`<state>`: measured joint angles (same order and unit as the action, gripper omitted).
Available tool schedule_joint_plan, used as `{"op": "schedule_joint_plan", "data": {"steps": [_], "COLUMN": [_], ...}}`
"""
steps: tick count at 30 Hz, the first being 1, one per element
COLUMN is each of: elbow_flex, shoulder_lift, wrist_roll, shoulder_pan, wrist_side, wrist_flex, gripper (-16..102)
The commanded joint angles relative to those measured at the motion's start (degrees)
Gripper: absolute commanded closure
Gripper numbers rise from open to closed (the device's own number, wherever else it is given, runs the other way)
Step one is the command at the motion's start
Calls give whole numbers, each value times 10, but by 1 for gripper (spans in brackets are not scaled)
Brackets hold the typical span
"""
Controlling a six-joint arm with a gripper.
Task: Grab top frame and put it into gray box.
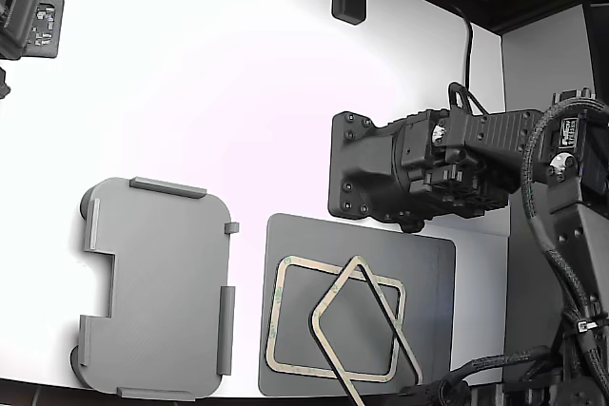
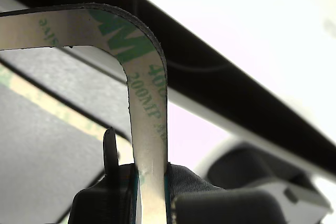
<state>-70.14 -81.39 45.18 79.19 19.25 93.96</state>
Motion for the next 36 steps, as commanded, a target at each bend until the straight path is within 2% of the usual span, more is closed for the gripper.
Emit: {"op": "schedule_joint_plan", "data": {"steps": [1, 6, 13, 18, 22, 27, 30, 34, 36], "elbow_flex": [29, 43, 7, 7, 3, 13, 2, -7, -14], "shoulder_lift": [-20, -37, -76, -88, -93, -82, -86, -91, -94], "wrist_roll": [-189, -373, -613, -762, -975, -1021, -1175, -1352, -1349], "shoulder_pan": [-11, -27, -91, -150, -199, -265, -286, -319, -336], "wrist_side": [68, 159, 205, 220, 213, 163, 158, 113, 91], "wrist_flex": [4, 8, 9, 9, 9, 9, 10, 10, 10], "gripper": [97, 97, 97, 98, 99, 99, 99, 99, 99]}}
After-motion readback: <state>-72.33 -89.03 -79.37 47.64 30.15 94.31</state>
